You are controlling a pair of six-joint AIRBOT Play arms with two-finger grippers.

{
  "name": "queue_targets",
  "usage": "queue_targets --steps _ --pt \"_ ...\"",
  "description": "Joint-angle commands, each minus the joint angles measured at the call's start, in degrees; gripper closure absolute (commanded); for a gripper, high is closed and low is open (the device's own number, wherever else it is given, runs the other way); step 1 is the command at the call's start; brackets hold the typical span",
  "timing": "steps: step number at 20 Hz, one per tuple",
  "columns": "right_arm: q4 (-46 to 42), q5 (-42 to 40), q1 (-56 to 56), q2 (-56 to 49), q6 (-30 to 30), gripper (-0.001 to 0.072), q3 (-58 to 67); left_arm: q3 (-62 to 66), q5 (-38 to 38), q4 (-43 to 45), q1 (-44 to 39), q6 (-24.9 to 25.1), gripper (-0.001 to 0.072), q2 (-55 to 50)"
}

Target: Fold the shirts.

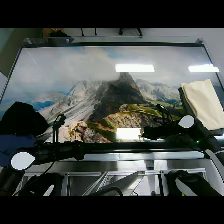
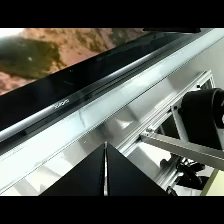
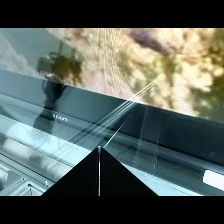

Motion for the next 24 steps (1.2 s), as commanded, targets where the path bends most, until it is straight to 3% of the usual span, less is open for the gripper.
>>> queue_targets --steps 1,7,10,11,12,13,14,16,19,24 --pt "0.00 -0.02 0.04 0.04 0.00 0.0690 -0.02 -0.02 0.17 0.00 -0.04 -0.09 0.0693 0.76" --pt "0.00 -0.02 0.04 0.04 0.00 0.0690 -0.02 0.59 -0.28 1.31 0.85 -1.22 0.0693 0.76" --pt "0.00 -0.02 0.04 0.04 0.00 0.0689 -0.02 8.22 -2.84 13.49 8.39 -7.54 0.0693 -0.68" --pt "0.00 -0.02 0.04 0.04 0.00 0.0689 -0.02 11.96 -4.48 17.75 12.46 -7.54 0.0691 -2.14" --pt "0.00 0.00 0.04 0.04 0.00 0.0689 -0.02 15.87 -6.43 21.70 17.09 -7.17 0.0640 -4.02" --pt "0.02 -0.02 0.04 0.04 0.00 0.0689 -0.02 20.28 -8.35 26.05 22.45 -6.36 0.0206 -6.49" --pt "0.00 -0.02 0.04 0.04 0.00 0.0689 -0.02 24.37 -9.29 30.23 28.11 -6.45 0.0011 -9.33" --pt "0.00 -0.02 0.04 0.04 0.00 0.0690 -0.02 30.32 -9.07 35.69 39.32 -6.45 0.0010 -14.75" --pt "0.00 -0.02 0.04 0.04 0.00 0.0689 -0.02 34.64 -6.29 35.89 56.19 -6.40 0.0010 -22.93" --pt "0.00 -0.02 0.04 0.04 0.00 0.0690 -0.02 35.21 -0.85 36.00 67.91 0.24 0.0010 -38.38"
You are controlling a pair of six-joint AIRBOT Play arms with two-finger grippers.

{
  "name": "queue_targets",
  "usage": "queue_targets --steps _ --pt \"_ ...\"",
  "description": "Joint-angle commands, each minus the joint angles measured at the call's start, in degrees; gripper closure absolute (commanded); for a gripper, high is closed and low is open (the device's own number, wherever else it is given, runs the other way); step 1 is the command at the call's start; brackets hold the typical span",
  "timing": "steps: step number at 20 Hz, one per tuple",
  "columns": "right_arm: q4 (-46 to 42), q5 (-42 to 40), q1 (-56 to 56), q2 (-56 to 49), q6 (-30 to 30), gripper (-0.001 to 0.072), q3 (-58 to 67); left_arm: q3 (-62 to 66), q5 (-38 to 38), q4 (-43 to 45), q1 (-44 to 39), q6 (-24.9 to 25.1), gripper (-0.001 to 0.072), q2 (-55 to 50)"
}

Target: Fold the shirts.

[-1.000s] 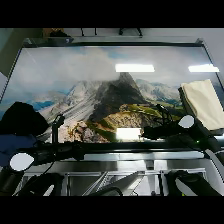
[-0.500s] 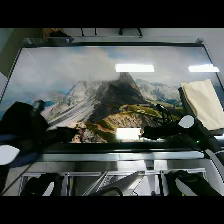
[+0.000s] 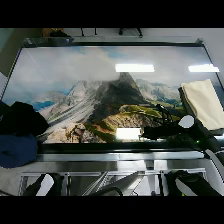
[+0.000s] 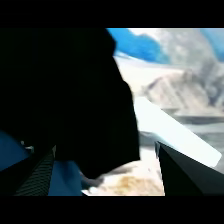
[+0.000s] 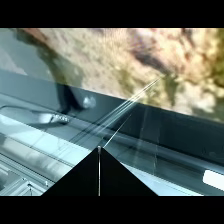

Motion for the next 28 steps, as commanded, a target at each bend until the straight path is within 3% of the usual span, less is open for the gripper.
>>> queue_targets --steps 1,10,11,13,16,19,21,25,28 --pt "0.02 -0.07 0.04 0.04 0.00 0.0689 -0.02 1.16 5.29 1.25 7.28 3.32 0.0010 -11.23" --pt "0.02 -0.07 0.04 0.04 0.00 0.0689 -0.02 1.55 15.06 1.25 7.32 3.32 0.0013 -32.15" --pt "0.02 -0.07 0.04 0.04 0.00 0.0689 -0.02 2.54 15.08 1.03 7.30 3.32 0.0086 -33.46" --pt "0.02 -0.07 0.04 0.04 0.00 0.0690 -0.02 6.38 11.87 -2.89 7.15 4.85 0.0699 -34.88" --pt "0.02 -0.07 0.04 0.04 0.00 0.0689 -0.02 15.10 1.66 -18.67 6.82 13.33 0.0694 -34.07" --pt "0.02 -0.09 0.04 0.04 -0.09 0.0689 -0.02 23.34 -3.28 -36.54 3.93 15.78 0.0693 -29.51" --pt "0.02 -0.07 0.04 0.02 -0.09 0.0690 -0.02 28.41 -3.69 -43.67 -0.94 15.78 0.0693 -24.85" --pt "0.04 -0.04 0.04 0.04 -0.07 0.0689 -0.02 35.30 -4.44 -42.77 -15.98 15.19 0.0693 -16.90" --pt "0.22 0.07 0.07 0.04 -0.09 0.0689 -0.02 35.43 -4.94 -34.56 -29.03 11.02 0.0693 -14.12"
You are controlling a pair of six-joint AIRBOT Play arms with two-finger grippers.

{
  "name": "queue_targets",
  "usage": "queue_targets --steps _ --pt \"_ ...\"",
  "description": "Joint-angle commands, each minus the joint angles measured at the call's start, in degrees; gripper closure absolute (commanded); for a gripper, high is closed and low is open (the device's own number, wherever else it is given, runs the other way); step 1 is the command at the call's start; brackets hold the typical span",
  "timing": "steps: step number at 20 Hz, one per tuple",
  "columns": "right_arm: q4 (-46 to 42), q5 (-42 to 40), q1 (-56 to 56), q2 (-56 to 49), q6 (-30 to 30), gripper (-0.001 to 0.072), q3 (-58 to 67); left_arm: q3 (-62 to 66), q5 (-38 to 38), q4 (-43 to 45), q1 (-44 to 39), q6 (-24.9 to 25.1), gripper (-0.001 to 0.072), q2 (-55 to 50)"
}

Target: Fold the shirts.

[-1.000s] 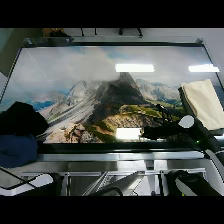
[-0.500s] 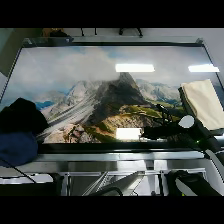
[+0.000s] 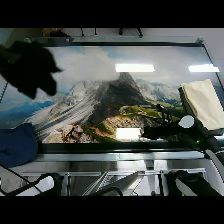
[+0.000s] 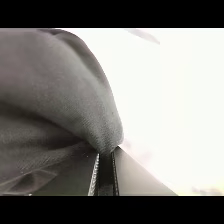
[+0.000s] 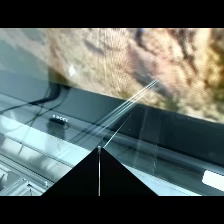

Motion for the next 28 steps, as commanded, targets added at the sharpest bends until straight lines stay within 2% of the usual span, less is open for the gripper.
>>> queue_targets --steps 1,3,8,11,12,13,14,15,18,21,24,28 --pt "0.20 0.70 0.04 0.04 0.04 0.0689 0.00 1.81 -1.62 7.87 -15.56 -4.81 0.0693 3.19" --pt "0.22 0.94 0.04 0.04 0.02 0.0689 0.00 0.59 -2.01 11.98 -24.04 -6.34 0.0693 2.23" --pt "0.72 0.04 0.04 0.04 0.04 0.0689 0.00 -10.25 3.02 12.26 -41.27 -6.91 0.0693 -4.15" --pt "1.95 0.24 0.02 0.04 0.04 0.0687 0.13 -15.28 7.30 12.13 -46.84 -7.04 0.0690 -9.18" --pt "1.92 0.28 -0.09 0.04 0.04 0.0681 0.52 -15.41 6.69 12.17 -47.43 -7.02 0.0643 -10.84" --pt "1.90 0.26 -0.35 0.02 0.02 0.0578 1.49 -14.51 4.66 12.13 -47.36 -7.17 0.0237 -12.24" --pt "1.95 0.26 -1.07 0.04 0.04 0.0351 2.84 -13.16 2.43 12.15 -46.66 -9.75 0.0013 -13.25" --pt "1.92 0.22 -2.05 0.04 0.02 0.0221 4.55 -11.32 -0.48 12.11 -45.35 -12.00 0.0011 -13.88" --pt "1.95 -0.13 -5.07 -0.37 -0.70 0.0216 9.35 -7.04 -7.87 12.31 -40.19 -13.25 0.0012 -13.60" --pt "1.77 -1.03 -5.40 -2.60 -2.16 0.0216 9.64 -12.55 -10.21 12.37 -35.17 -12.68 0.0011 -10.08" --pt "2.14 -0.81 -5.29 -8.22 -3.52 0.0215 9.62 -27.82 -5.79 12.28 -33.55 -11.34 0.0012 -5.07" --pt "10.45 -0.87 -2.64 -14.91 -11.30 0.0216 9.51 -46.34 8.55 11.72 -37.29 -10.21 0.0012 -0.61"
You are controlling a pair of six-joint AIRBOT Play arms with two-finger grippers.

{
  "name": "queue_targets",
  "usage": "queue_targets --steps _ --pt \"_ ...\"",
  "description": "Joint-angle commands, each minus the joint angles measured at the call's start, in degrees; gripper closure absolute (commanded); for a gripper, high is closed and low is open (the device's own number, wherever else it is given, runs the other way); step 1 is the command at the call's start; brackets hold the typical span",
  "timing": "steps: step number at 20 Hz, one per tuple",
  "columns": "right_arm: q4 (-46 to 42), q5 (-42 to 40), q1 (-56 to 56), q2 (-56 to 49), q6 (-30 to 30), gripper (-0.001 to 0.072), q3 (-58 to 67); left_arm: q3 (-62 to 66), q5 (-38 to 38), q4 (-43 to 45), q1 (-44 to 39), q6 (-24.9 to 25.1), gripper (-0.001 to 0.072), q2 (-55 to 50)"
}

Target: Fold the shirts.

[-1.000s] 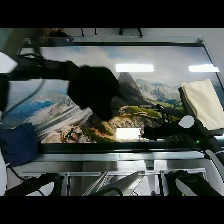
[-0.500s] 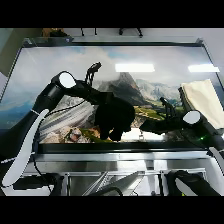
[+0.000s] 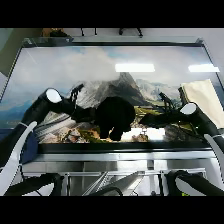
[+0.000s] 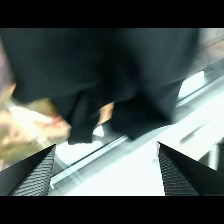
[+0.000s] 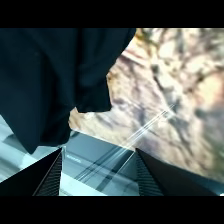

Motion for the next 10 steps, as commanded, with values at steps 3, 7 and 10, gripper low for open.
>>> queue_targets --steps 3,7,10 --pt "11.32 -1.73 8.74 -7.67 -9.03 0.0216 0.09 -16.31 16.79 -0.50 -7.96 1.14 0.0012 2.99" --pt "16.92 -8.94 17.97 -10.01 -9.11 0.0216 0.09 -17.81 27.54 -0.35 -15.37 1.07 0.0013 2.99" --pt "16.85 -11.32 19.06 -11.08 -9.11 0.0216 0.09 -17.84 31.67 -0.37 -17.42 0.92 0.0013 2.97"
